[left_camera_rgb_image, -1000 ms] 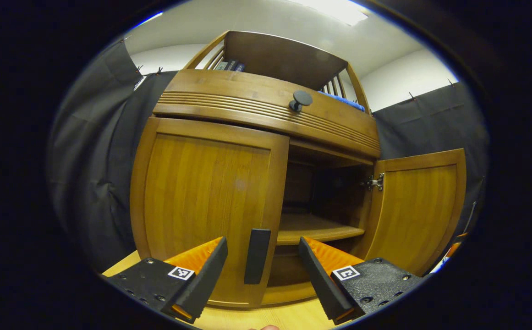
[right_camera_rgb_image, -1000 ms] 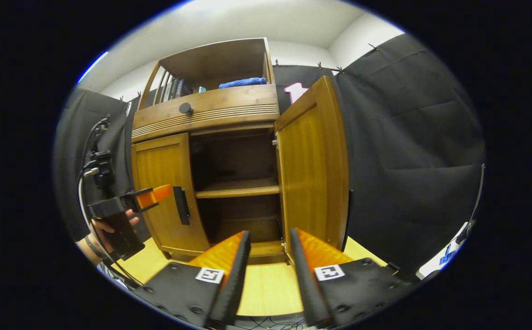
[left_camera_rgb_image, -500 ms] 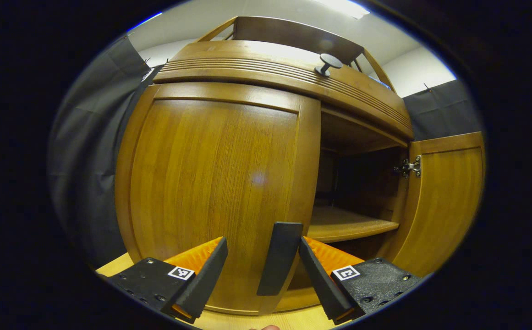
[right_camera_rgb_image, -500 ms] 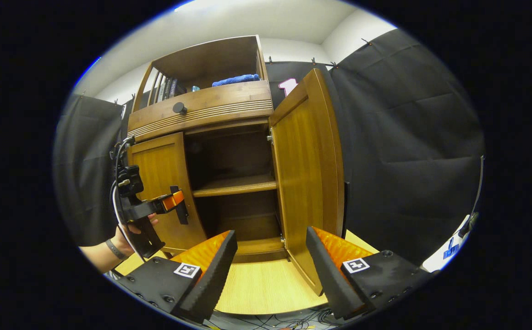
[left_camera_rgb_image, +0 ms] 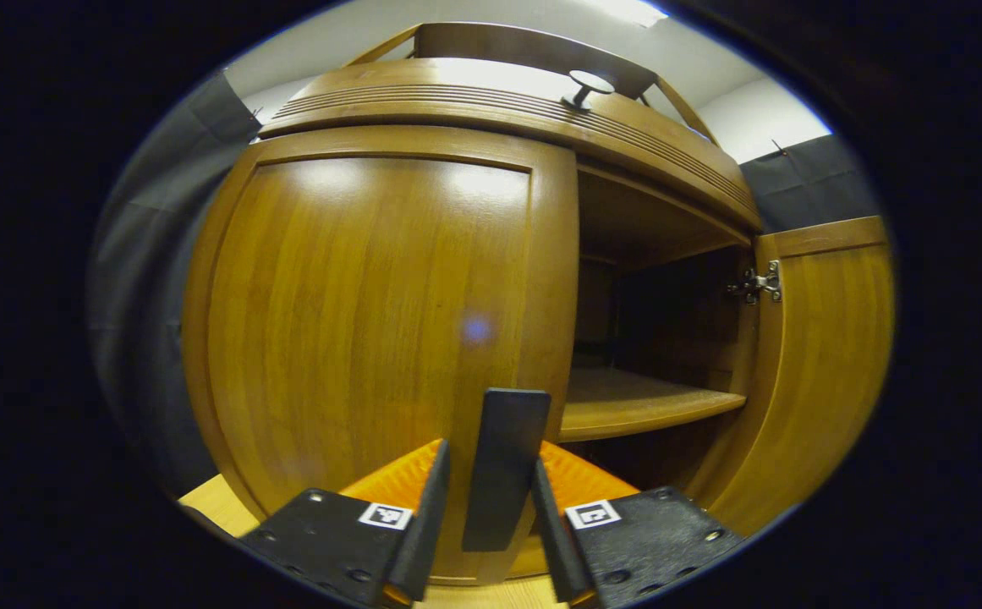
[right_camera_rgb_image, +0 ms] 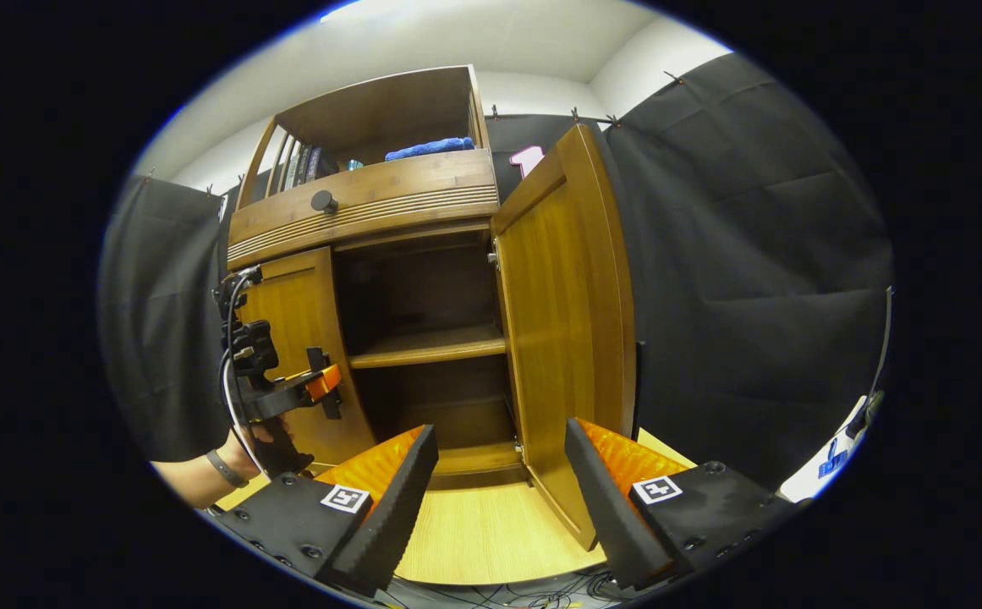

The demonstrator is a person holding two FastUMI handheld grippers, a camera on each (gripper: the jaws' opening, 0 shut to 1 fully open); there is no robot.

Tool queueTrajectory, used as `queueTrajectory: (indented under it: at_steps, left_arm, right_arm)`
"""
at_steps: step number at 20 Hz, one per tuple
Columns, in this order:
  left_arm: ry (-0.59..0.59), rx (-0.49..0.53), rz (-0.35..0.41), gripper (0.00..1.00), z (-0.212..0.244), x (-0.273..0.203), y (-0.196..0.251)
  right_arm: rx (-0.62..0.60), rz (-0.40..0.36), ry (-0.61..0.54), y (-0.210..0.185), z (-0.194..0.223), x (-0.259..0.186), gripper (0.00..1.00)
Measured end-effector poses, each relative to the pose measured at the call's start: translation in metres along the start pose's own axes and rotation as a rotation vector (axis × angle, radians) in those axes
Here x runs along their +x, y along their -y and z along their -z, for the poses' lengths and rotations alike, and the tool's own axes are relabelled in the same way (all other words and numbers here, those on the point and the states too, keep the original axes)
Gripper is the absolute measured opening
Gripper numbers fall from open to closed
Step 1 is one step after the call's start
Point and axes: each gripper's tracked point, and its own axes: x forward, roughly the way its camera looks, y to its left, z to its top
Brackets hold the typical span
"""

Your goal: Open the right door of the double-door shoe cabinet with the right hand, and open the left door with the left hand.

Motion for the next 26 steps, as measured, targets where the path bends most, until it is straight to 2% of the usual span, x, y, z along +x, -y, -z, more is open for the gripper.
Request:
queueTrajectory:
  at_steps: [2, 3, 8, 9, 12, 13, 14, 22, 26]
  left_arm:
    - [-0.010, 0.017, -0.009, 0.30, 0.002, 0.005, -0.002]
    - [-0.020, 0.019, -0.012, 0.29, 0.001, 0.002, -0.002]
    - [-0.069, 0.056, -0.011, 0.29, -0.004, -0.042, -0.003]
    - [-0.075, 0.050, -0.012, 0.29, -0.006, -0.052, -0.006]
    - [-0.102, 0.027, -0.025, 0.28, -0.010, -0.084, -0.015]
    - [-0.099, 0.025, -0.030, 0.29, -0.011, -0.095, -0.018]
    - [-0.094, 0.023, -0.039, 0.29, -0.013, -0.107, -0.022]
    - [-0.054, 0.025, -0.146, 0.27, -0.026, -0.181, -0.066]
    - [-0.025, 0.006, -0.255, 0.26, -0.033, -0.208, -0.097]
  right_arm:
    - [0.003, 0.001, -0.009, 0.000, 0.003, -0.001, 0.89]
    - [0.003, 0.001, -0.011, 0.000, 0.004, -0.003, 0.98]
    - [-0.007, -0.002, -0.019, -0.005, 0.008, -0.010, 0.98]
    - [-0.011, -0.002, -0.021, -0.006, 0.009, -0.010, 0.89]
    - [-0.014, -0.011, -0.017, -0.009, 0.008, -0.013, 0.89]
    - [-0.015, -0.019, -0.012, -0.011, 0.006, -0.013, 1.00]
    - [-0.018, -0.026, -0.008, -0.014, 0.005, -0.013, 0.89]
    - [-0.023, -0.120, -0.009, -0.042, 0.008, 0.003, 0.89]
    - [-0.024, -0.167, -0.017, -0.054, 0.011, 0.009, 0.89]
